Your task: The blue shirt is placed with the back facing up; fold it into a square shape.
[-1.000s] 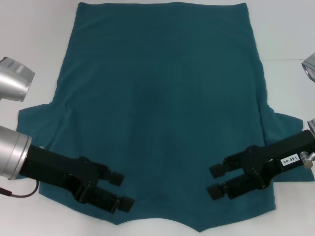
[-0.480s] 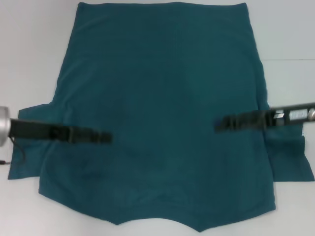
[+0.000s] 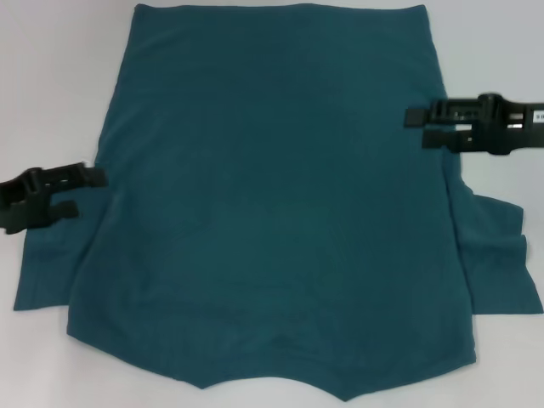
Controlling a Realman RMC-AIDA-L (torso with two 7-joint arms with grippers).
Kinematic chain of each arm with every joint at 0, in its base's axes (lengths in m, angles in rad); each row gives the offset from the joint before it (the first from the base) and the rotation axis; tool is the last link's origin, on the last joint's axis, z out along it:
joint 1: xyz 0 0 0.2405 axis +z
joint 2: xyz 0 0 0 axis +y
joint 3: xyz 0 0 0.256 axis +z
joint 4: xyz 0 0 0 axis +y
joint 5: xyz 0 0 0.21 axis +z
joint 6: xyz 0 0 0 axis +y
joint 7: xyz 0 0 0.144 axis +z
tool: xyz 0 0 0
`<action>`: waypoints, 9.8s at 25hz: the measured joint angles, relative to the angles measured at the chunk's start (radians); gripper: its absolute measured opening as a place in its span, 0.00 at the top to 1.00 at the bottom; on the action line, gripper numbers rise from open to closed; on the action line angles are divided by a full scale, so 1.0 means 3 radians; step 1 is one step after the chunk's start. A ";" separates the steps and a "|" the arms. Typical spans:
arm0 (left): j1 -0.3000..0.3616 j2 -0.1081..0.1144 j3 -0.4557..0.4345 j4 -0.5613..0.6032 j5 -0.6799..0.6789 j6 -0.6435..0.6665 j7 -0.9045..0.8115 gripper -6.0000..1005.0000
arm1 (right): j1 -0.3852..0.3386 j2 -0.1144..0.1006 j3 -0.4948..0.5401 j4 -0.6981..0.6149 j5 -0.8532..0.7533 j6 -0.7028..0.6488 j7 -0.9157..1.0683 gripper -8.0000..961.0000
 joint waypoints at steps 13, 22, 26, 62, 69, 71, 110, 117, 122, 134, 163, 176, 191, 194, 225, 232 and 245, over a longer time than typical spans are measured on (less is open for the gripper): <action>0.0167 -0.0020 -0.0162 -0.0330 0.0015 -0.0878 0.0073 0.10 | 0.0064 -0.0034 0.0014 0.0069 0.0003 0.0132 0.0125 0.16; 0.0162 -0.0024 -0.0143 -0.0484 0.0015 -0.1266 0.0235 0.10 | 0.0036 -0.0053 0.0023 0.0133 0.0003 0.0144 0.0126 0.16; 0.0169 -0.0025 -0.0143 -0.0494 0.0015 -0.1321 0.0284 0.10 | 0.0035 -0.0062 0.0024 0.0167 0.0003 0.0153 0.0122 0.16; 0.0105 -0.0013 -0.0039 -0.0697 0.0090 -0.1321 0.0289 0.17 | -0.0026 -0.0076 0.0106 0.0206 0.0006 0.0170 0.0095 0.16; 0.0100 -0.0010 -0.0033 -0.0682 0.0106 -0.1318 0.0315 0.39 | -0.0049 -0.0085 0.0126 0.0205 0.0008 0.0171 0.0101 0.16; 0.0104 -0.0009 -0.0032 -0.0674 0.0107 -0.1318 0.0338 0.47 | -0.0052 -0.0088 0.0128 0.0205 0.0008 0.0171 0.0102 0.16; -0.0324 0.0097 0.0768 0.0131 0.1375 -0.1515 0.0505 0.99 | -0.0057 -0.0109 0.0128 0.0204 0.0018 0.0232 0.0120 0.16; -0.0396 0.0099 0.1049 0.0299 0.1640 -0.1481 0.0337 0.99 | -0.0057 -0.0113 0.0117 0.0204 0.0018 0.0251 0.0112 0.16; -0.0473 0.0094 0.1139 0.0517 0.1707 -0.1055 -0.0033 0.99 | -0.0057 -0.0114 0.0109 0.0204 0.0015 0.0252 0.0111 0.16; -0.0956 0.0147 0.1306 0.0392 0.1738 -0.0200 -0.1095 0.98 | -0.0057 -0.0114 0.0109 0.0248 0.0001 0.0259 0.0092 0.16; -0.1185 0.0039 0.1281 -0.0392 0.0815 -0.0551 -0.0081 0.90 | -0.0110 -0.0139 0.0077 0.0250 -0.0007 0.0331 0.0040 0.17; -0.0337 -0.0021 0.1018 -0.0013 -0.0247 0.0300 0.1315 0.56 | -0.0250 -0.0241 -0.0020 0.0218 -0.0108 0.0204 -0.0514 0.18; 0.0048 -0.0202 0.0931 0.0015 -0.0569 0.0533 0.1936 0.04 | -0.0478 -0.0406 -0.0007 -0.0174 -0.0677 -0.0220 -0.0027 0.18; 0.0021 -0.0217 0.0925 0.0015 -0.0573 0.0503 0.1854 0.04 | -0.0503 -0.0414 0.0006 -0.0215 -0.0848 -0.0224 0.0215 0.19; 0.0002 -0.0322 0.0929 -0.0004 -0.0584 0.0220 0.1844 0.04 | -0.0494 -0.0181 -0.0100 0.0046 -0.1019 0.0721 0.0000 0.20; 0.0014 -0.0326 0.0936 -0.0004 -0.0584 0.0167 0.1844 0.04 | -0.0384 -0.0195 -0.0114 0.0249 -0.1158 0.0833 0.0086 0.21; 0.0029 -0.0326 0.0938 -0.0004 -0.0583 0.0168 0.1844 0.04 | -0.0290 -0.0148 -0.0126 0.0330 -0.1199 0.0956 0.0126 0.21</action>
